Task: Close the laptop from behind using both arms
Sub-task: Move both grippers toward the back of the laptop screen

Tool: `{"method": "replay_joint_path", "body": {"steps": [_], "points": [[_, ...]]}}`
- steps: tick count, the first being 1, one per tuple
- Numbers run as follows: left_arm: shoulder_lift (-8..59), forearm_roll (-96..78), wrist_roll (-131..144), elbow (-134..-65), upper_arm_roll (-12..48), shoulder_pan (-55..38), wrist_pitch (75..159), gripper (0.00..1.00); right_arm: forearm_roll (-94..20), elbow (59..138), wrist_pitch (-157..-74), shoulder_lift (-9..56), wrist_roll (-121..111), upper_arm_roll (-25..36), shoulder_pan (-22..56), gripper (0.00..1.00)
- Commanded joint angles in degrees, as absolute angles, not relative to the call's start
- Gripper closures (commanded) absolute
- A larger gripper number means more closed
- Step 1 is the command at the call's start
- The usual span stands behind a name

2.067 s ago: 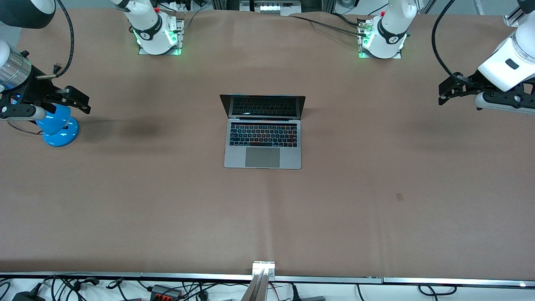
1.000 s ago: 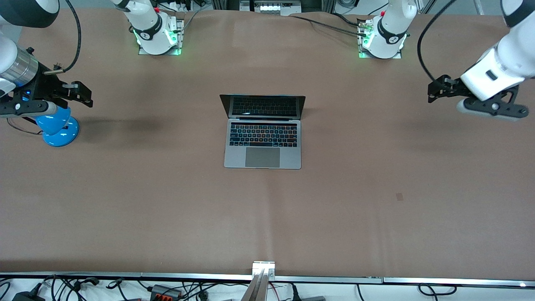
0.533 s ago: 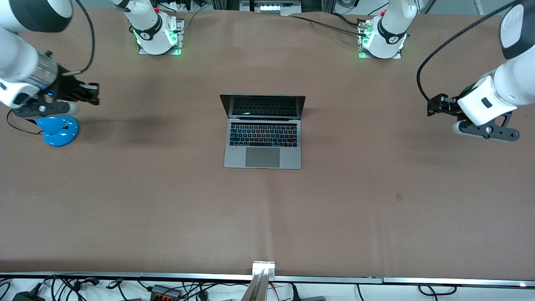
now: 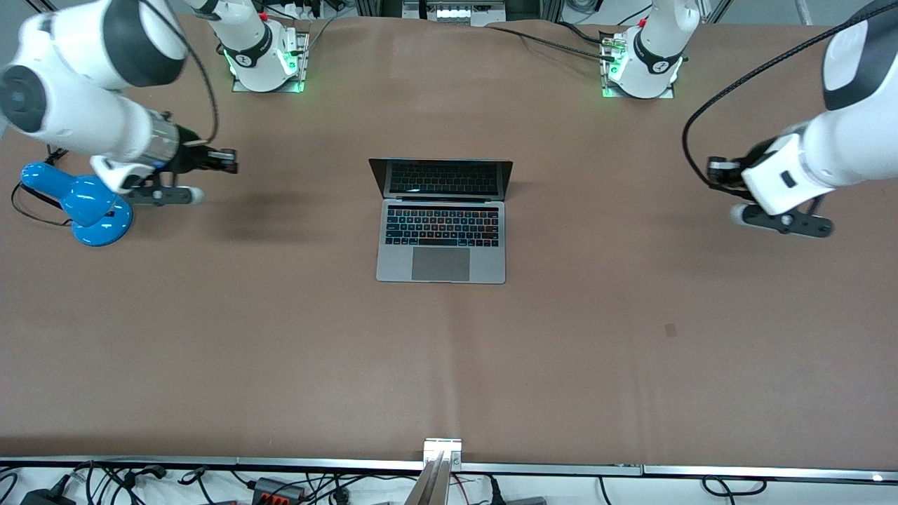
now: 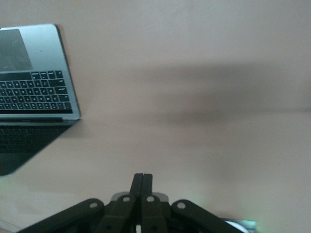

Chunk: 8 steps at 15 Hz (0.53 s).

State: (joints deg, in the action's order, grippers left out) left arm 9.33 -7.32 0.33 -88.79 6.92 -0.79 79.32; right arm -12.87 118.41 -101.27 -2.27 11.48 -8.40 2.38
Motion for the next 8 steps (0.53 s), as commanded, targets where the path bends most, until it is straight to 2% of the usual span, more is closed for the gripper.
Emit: {"method": "replay_joint_path", "body": {"steps": [1,5,8], "points": [[9.67,-11.32,6.65,-89.03,10.53,-1.41,78.22,0.99,-16.77,123.56,-105.19,-4.48,16.95,-11.68,2.55,1.00],[9.14,-14.59,18.70,-89.99,19.31,-1.23,78.49,0.99,-23.37,131.99,-112.57,-7.20,17.75,-14.58,2.55,1.00],[6.08,-18.09,23.71,-96.04,25.38,-1.14,83.03,0.99,-23.55,134.73,-116.97,-8.26,26.24,-22.29,2.55,1.00]]}}
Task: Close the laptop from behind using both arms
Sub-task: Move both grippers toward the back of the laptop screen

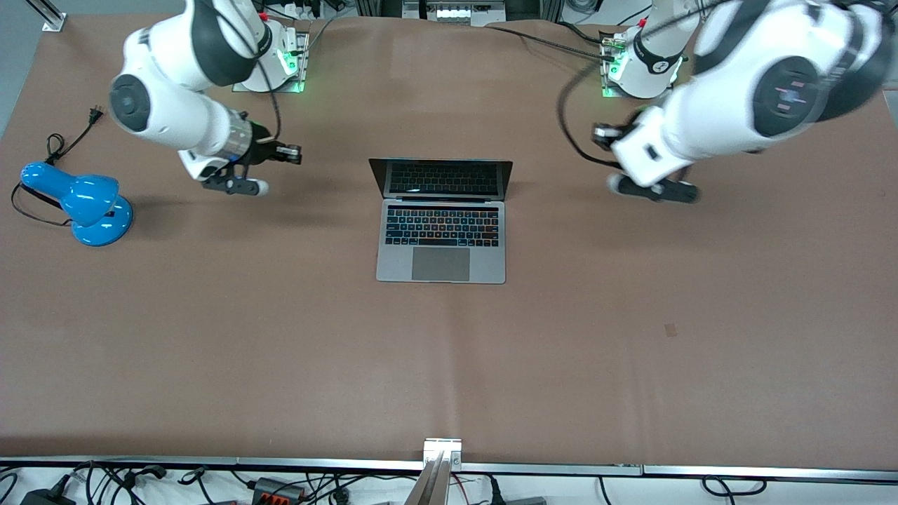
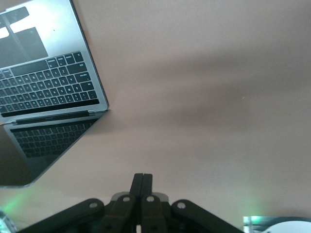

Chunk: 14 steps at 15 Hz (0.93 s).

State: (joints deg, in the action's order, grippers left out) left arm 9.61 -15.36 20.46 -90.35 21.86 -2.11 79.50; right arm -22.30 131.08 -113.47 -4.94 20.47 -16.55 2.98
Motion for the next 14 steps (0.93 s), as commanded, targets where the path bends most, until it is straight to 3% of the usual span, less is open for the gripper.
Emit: {"method": "replay_joint_path", "body": {"steps": [1,4,8,14], "points": [[4.50,-19.15,25.64,-99.20,26.97,-1.14,85.93,0.99,-23.55,135.43,-119.42,-8.52,30.02,-26.41,2.46,1.00],[0.89,-19.86,28.29,-107.91,33.03,-1.14,94.37,0.99,-23.55,137.37,-125.50,-8.35,37.26,-34.62,2.37,1.00],[0.44,-22.59,28.65,-115.56,37.08,-1.32,104.30,0.99,-23.55,139.13,-125.59,-8.61,37.96,-38.04,2.37,1.00],[1.05,-25.58,28.74,-126.29,43.06,-1.41,126.71,0.99,-23.47,138.43,-129.62,-7.65,38.94,-39.38,1.32,1.00]]}}
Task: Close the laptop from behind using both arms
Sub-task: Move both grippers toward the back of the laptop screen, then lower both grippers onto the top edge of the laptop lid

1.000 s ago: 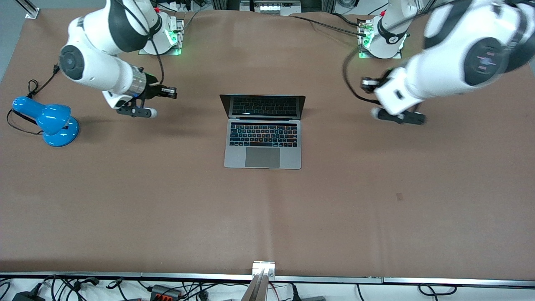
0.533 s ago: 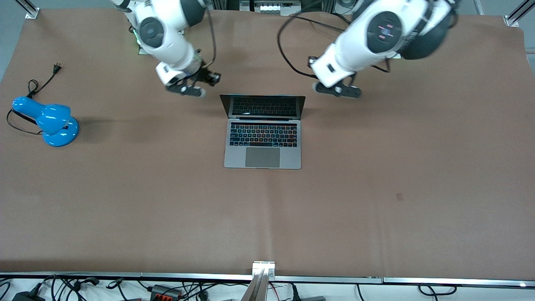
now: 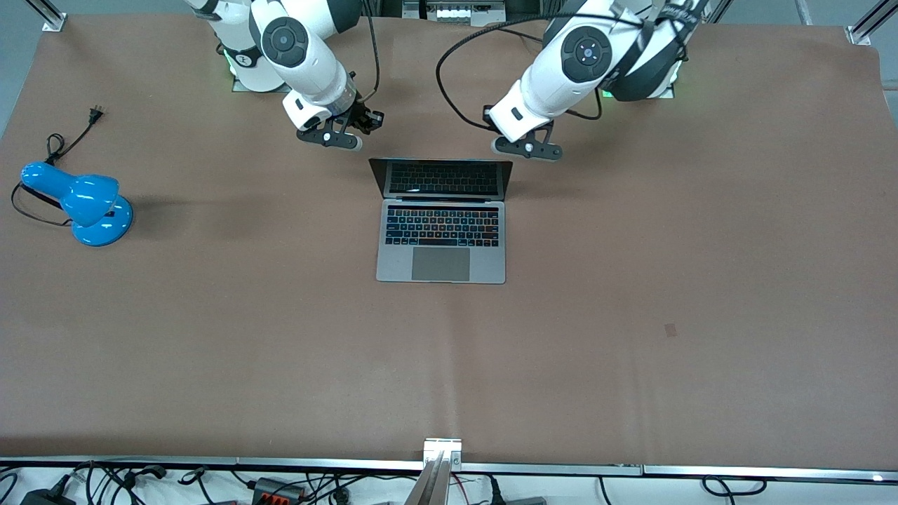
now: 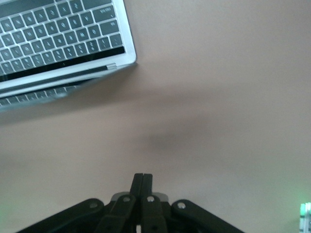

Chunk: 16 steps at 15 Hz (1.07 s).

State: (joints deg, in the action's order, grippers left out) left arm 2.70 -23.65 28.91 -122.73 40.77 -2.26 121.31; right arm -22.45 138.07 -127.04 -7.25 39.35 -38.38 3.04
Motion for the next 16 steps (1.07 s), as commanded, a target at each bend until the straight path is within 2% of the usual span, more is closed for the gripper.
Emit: {"method": "replay_joint_path", "body": {"steps": [1,6,11,16], "points": [[1.32,-25.58,28.74,-127.60,44.02,-1.41,129.96,0.99,-23.47,138.08,-131.29,-6.95,38.07,-39.38,0.80,1.00],[6.50,-25.49,28.57,-128.32,44.65,-1.76,139.29,0.99,-23.47,137.37,-137.11,-2.91,37.00,-39.38,0.88,1.00],[6.94,-24.87,28.48,-128.32,44.21,-1.14,139.31,0.99,-22.59,136.23,-140.97,0.96,37.18,-39.38,1.84,1.00],[7.82,-19.17,28.56,-127.71,43.86,1.05,139.66,0.99,-17.33,131.23,-141.42,6.49,37.35,-38.85,2.64,1.00]]}}
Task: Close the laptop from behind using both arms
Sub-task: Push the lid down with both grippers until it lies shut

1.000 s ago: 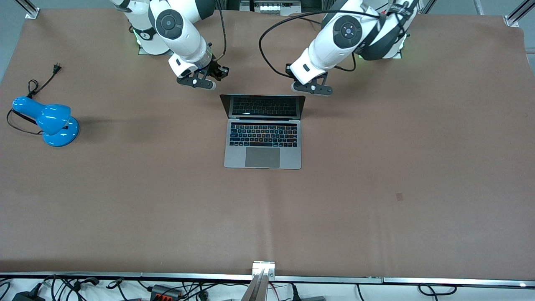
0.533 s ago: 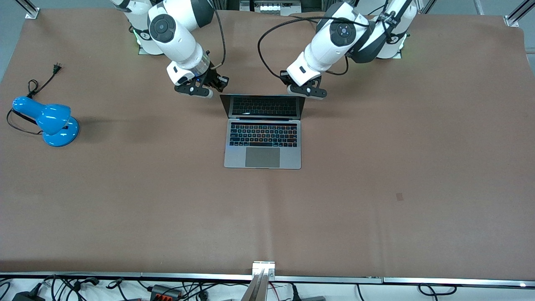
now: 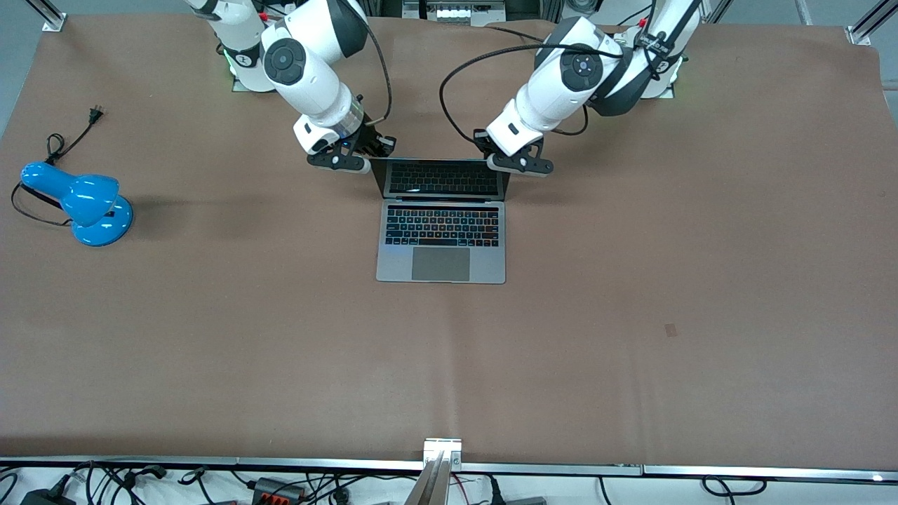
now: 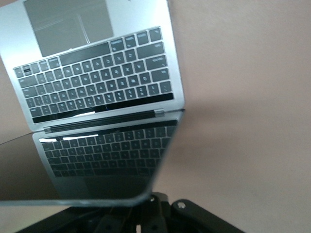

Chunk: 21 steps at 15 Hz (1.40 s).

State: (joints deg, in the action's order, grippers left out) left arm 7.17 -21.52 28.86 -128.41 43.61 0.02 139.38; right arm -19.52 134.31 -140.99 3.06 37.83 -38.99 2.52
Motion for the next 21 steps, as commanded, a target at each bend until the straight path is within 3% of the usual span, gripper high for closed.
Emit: {"method": "replay_joint_path", "body": {"steps": [1,8,13,21], "points": [[8.00,-18.81,28.56,-127.71,43.86,1.32,140.27,0.99,-16.53,130.26,-141.42,7.55,37.35,-37.98,2.64,1.00],[14.49,-17.85,27.78,-126.66,43.25,1.32,151.25,0.99,-13.62,123.23,-141.33,15.20,37.18,-31.74,6.67,1.00],[22.75,-9.14,27.95,-119.73,39.82,0.88,151.70,0.99,-13.54,119.89,-141.24,18.63,37.00,-27.61,10.01,1.00],[35.05,-2.91,27.77,-109.52,35.86,0.26,151.70,0.99,-9.76,109.87,-140.80,29.25,36.30,-21.89,14.41,1.00]]}}
